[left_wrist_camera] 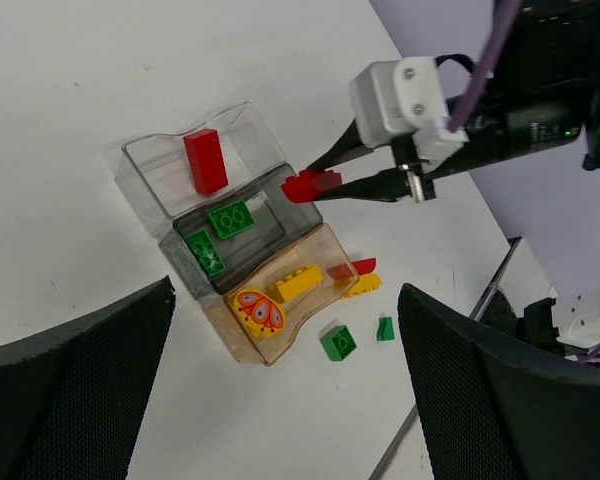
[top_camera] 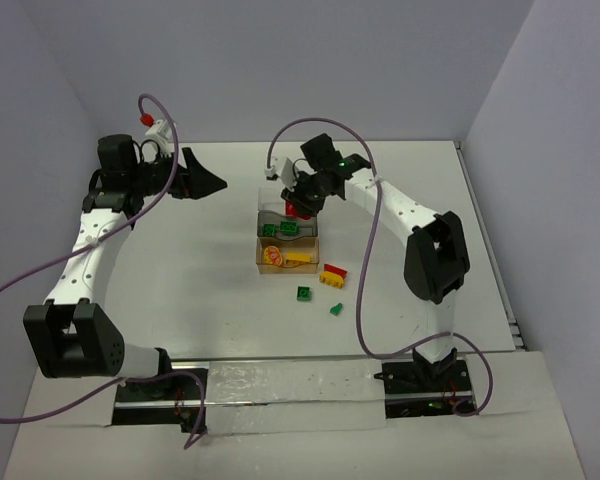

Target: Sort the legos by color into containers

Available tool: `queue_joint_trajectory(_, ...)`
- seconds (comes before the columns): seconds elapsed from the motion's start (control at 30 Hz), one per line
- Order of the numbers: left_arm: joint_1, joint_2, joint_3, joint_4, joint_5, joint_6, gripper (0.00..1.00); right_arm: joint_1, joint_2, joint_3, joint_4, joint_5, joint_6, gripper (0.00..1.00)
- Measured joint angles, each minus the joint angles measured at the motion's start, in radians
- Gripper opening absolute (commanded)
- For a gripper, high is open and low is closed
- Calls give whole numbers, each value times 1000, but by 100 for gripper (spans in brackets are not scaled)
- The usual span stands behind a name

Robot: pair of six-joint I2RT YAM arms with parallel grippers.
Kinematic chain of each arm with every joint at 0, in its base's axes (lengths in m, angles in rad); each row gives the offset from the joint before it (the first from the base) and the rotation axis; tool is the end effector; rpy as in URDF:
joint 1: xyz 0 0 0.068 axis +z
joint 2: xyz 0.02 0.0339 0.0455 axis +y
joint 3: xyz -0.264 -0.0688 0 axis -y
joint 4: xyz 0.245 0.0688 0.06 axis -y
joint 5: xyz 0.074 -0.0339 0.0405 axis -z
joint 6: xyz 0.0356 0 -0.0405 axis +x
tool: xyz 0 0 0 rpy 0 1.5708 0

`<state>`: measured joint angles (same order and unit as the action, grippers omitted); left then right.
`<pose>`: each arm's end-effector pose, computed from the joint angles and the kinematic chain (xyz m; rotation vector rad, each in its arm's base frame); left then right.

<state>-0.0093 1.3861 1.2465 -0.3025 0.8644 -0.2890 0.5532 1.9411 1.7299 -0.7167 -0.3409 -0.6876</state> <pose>0.3100 -0.0300 0.3568 0.2870 1.9756 -1.0544 0.3614 0.2372 0.2808 -1.5422 1.9163 0.3668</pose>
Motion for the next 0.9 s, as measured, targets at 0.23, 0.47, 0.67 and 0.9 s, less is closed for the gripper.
queue_joint_trajectory(0.23, 0, 0, 0, 16, 1, -14, 99, -20, 45, 26, 24, 20, 2, 0)
queue_joint_trajectory(0.47, 0, 1, 0, 18, 5, -16, 99, -28, 73, 79, 59, 42, -18, 2)
queue_joint_trajectory(0.67, 14, 3, 0, 19, 9, -17, 99, -42, 155, 156, 76, 64, -27, 2)
queue_joint_trajectory(0.9, 33, 3, 0, 19, 11, -20, 99, -47, 209, 169, 79, 93, -46, 8)
